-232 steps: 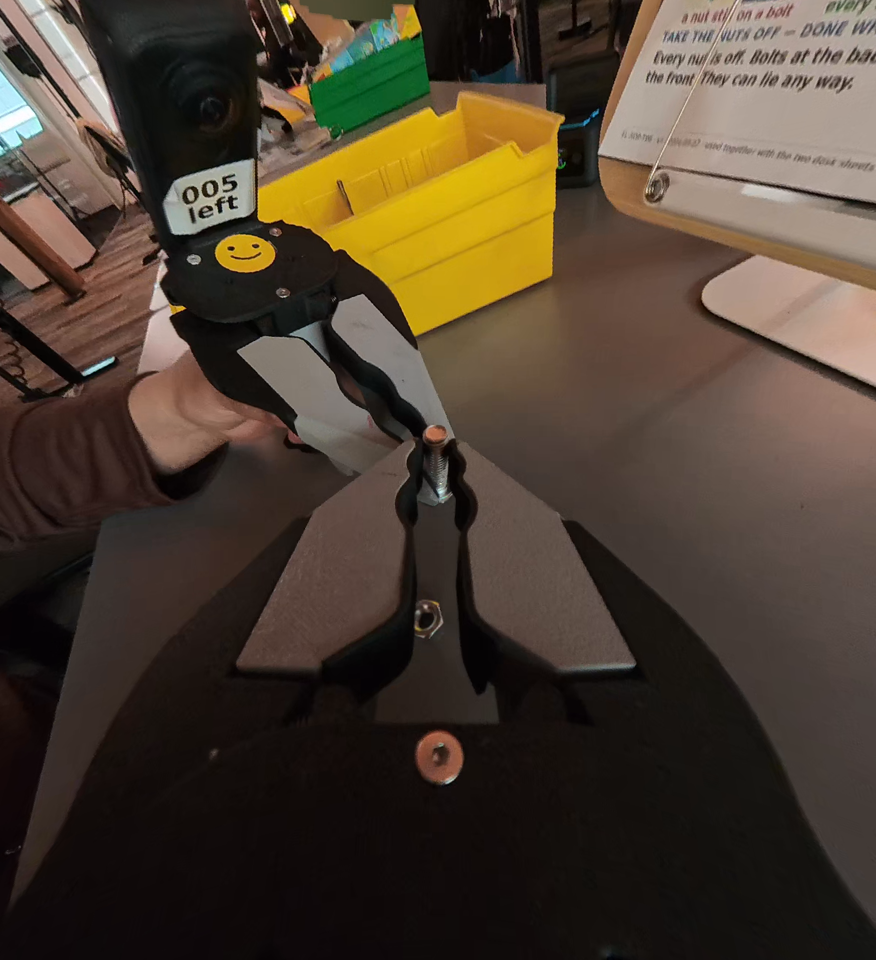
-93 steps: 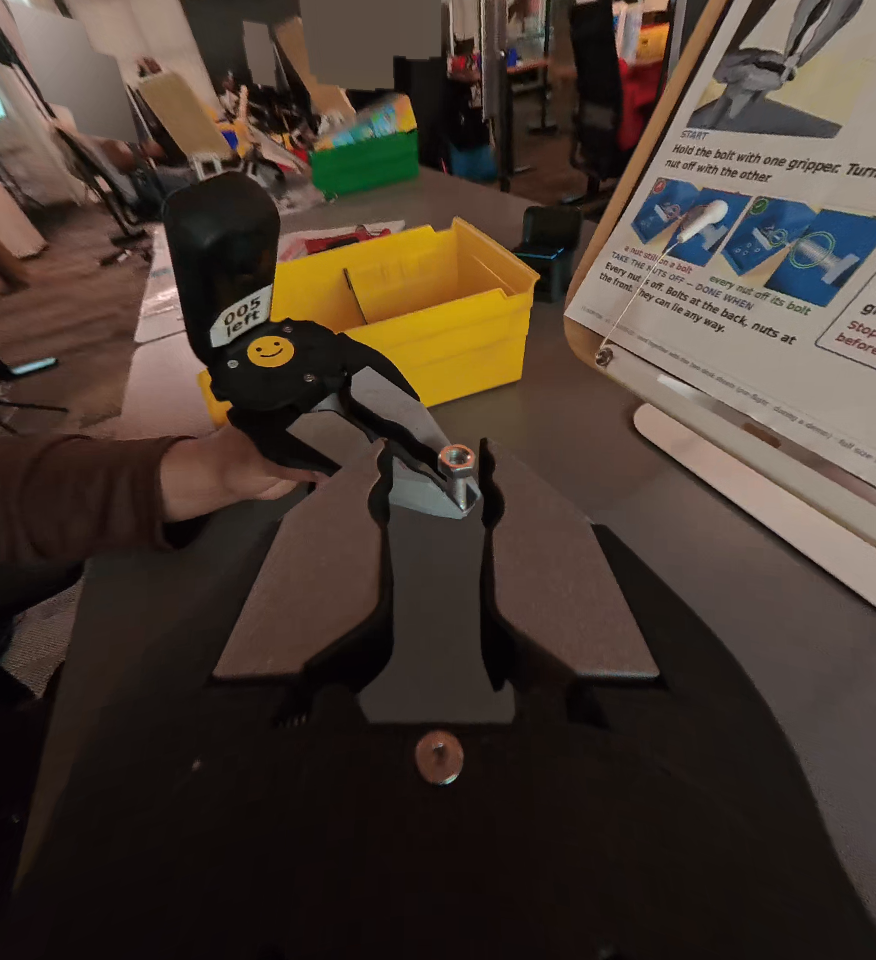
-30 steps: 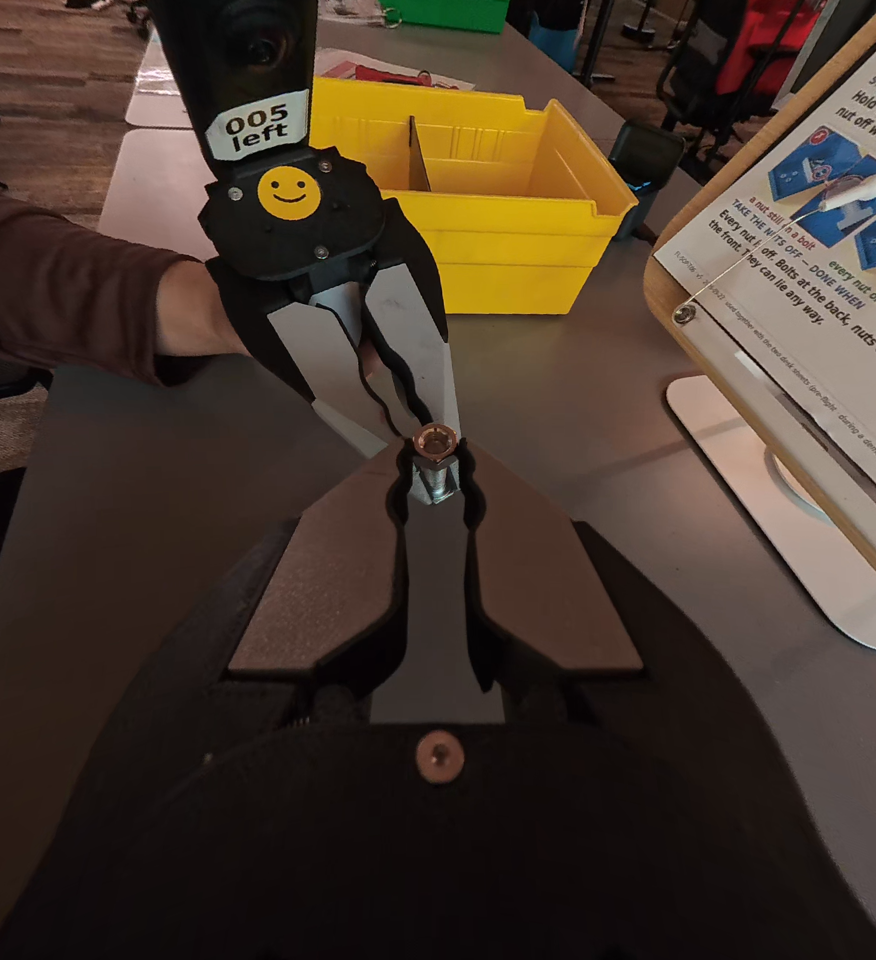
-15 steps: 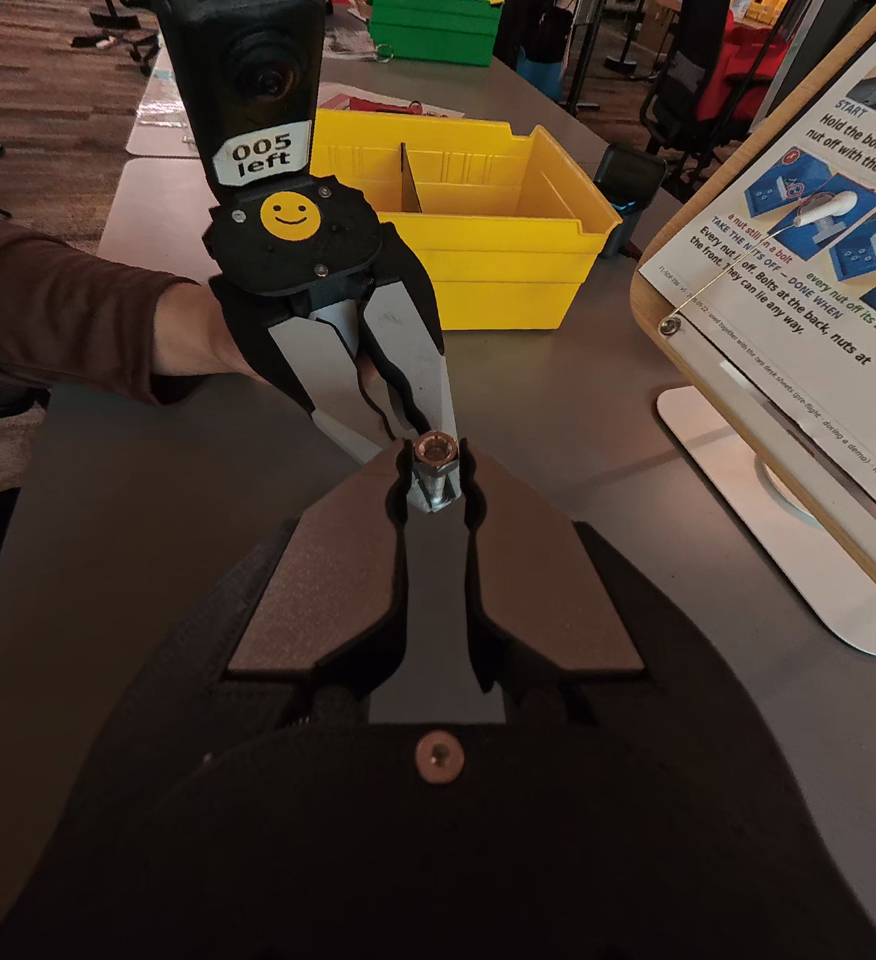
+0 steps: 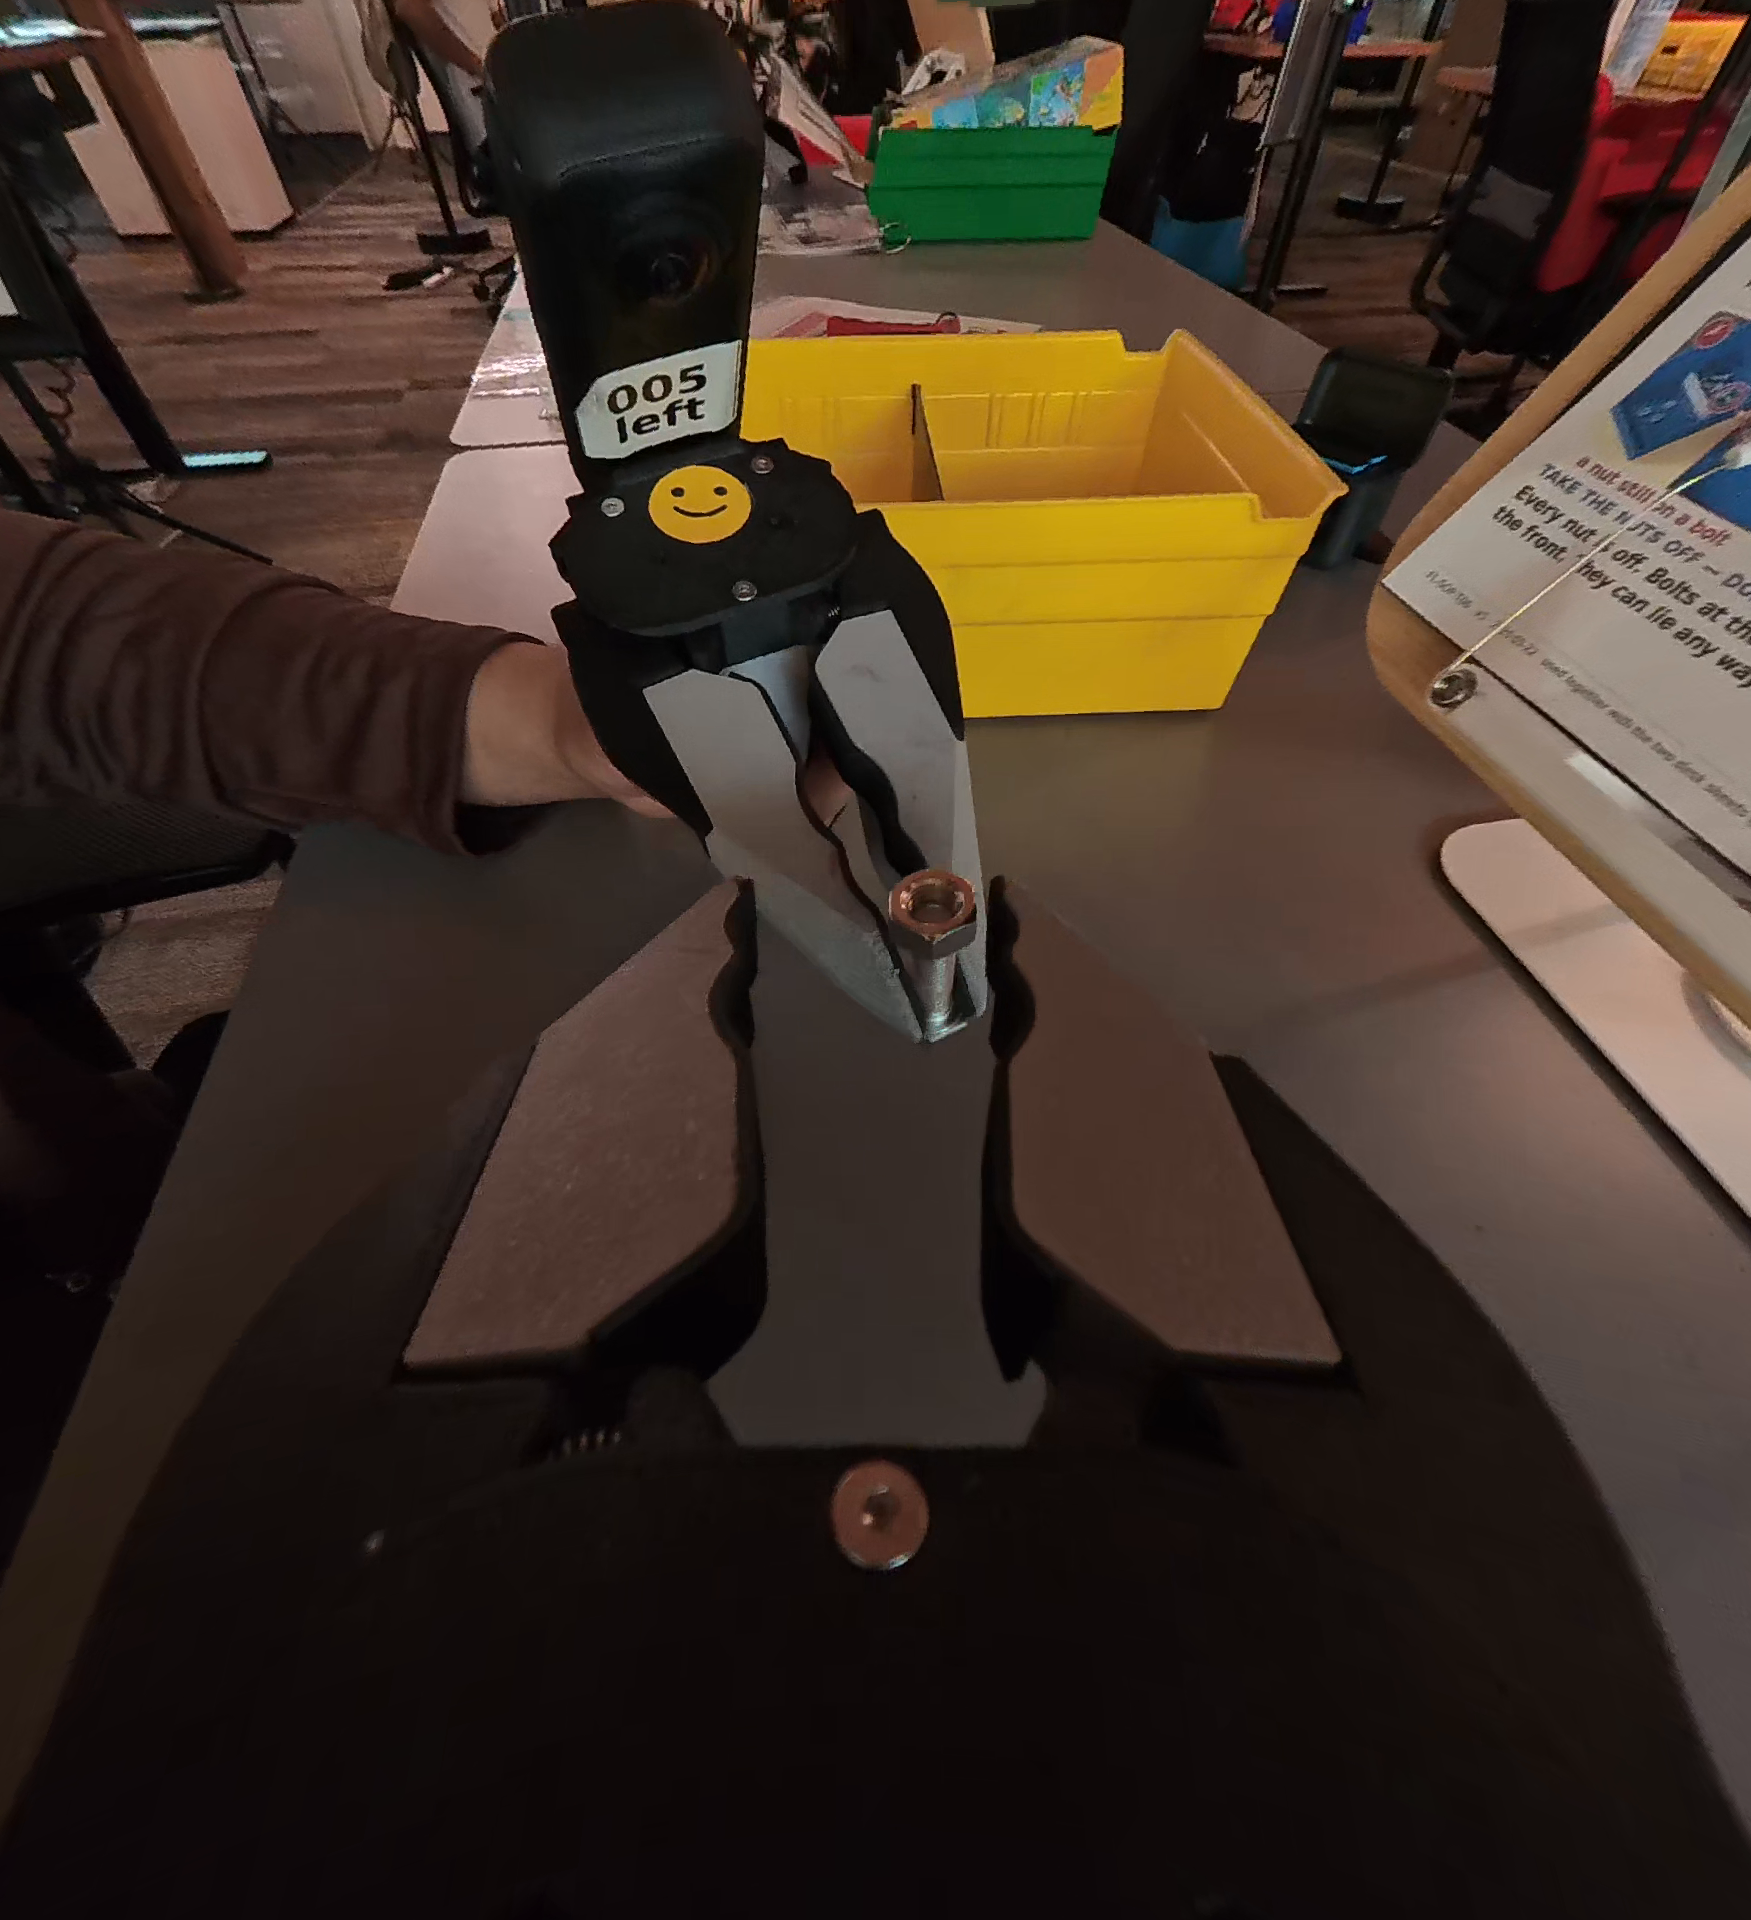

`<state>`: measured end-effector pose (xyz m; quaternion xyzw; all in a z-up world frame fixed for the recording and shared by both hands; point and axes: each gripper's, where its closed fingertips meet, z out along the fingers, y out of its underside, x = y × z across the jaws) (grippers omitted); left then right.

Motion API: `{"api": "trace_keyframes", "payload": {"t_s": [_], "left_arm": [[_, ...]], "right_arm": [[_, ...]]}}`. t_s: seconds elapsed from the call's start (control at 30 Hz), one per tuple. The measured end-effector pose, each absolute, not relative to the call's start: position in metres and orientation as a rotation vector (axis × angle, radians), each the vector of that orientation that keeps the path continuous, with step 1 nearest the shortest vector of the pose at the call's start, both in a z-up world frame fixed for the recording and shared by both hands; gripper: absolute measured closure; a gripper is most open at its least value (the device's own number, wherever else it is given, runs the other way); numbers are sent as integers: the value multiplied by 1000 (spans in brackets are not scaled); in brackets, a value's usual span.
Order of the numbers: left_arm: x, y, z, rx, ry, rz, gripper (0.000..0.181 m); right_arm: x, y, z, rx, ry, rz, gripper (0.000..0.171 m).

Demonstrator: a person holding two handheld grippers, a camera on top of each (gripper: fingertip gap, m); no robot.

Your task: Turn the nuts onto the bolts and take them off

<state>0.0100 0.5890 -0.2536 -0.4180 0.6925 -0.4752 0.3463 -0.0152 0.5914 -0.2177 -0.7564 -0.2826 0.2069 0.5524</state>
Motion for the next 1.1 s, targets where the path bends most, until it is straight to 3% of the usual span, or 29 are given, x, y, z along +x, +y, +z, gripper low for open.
{"api": "trace_keyframes", "payload": {"t_s": [0.83,1.0,1.1], "left_arm": [[11,606,-251,-1147,1735,-1215,173],[10,594,-249,-1101,1766,-1258,173],[11,596,-250,-1117,1761,-1241,173]], "right_arm": [[-7,594,-221,-1821,-646,431,141],[-5,601,-216,-1799,-586,447,128],[-15,598,-220,-1804,-627,490,131]]}}
